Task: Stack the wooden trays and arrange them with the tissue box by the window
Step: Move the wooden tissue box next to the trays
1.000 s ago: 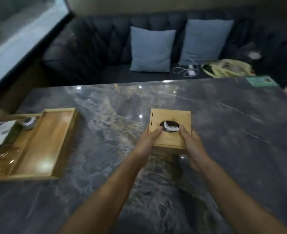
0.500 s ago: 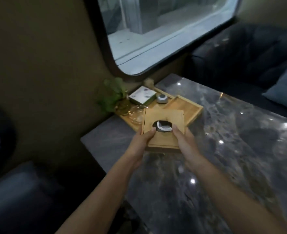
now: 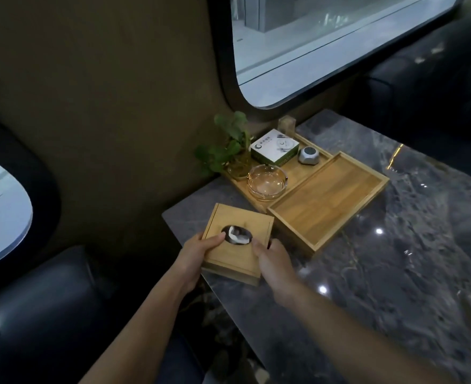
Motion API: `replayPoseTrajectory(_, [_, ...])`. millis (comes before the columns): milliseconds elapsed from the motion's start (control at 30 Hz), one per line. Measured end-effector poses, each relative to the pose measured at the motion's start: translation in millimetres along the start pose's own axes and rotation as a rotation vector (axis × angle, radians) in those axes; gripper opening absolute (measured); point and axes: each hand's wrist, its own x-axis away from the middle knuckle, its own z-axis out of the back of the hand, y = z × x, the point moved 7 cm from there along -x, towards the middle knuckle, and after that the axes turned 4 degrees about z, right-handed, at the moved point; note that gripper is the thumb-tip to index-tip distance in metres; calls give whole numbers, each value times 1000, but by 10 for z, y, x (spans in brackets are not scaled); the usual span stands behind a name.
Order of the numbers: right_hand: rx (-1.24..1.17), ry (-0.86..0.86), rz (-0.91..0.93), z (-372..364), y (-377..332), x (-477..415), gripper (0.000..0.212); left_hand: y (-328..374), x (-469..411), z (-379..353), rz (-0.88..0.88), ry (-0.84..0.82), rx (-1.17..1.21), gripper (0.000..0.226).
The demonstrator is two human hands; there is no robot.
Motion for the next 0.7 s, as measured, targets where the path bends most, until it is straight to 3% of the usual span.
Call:
replayPoseTrajectory(233, [78,47,-24,-81,114,-71,44,-87,-252,109,71,-41,-33,64])
replayPoseTrajectory(333, [95,42,-8,-103,99,-132,41,-34,-338,154,49,-21,-36,55])
replayPoseTrajectory(400, [35,32,-51,-137,91,-183,41,13,-370,261,17,152,7,57])
replayPoseTrajectory(467, [-78,-14,-176,-219,127,-199,43,-35,-317,447,75,432,61,79])
replayPoseTrajectory(533, [-185,-61,-265,-311,146,-194,44,-160,-216,517,169,531,194,88])
replayPoseTrajectory(600, [-242,-83,-257,-355,140,-247,54,-264,-181,409,209,399,281,74])
replayPoseTrajectory(700, [-320,-89,-257,-372,140,-365,94,-199,-157,221,145,250,284,38])
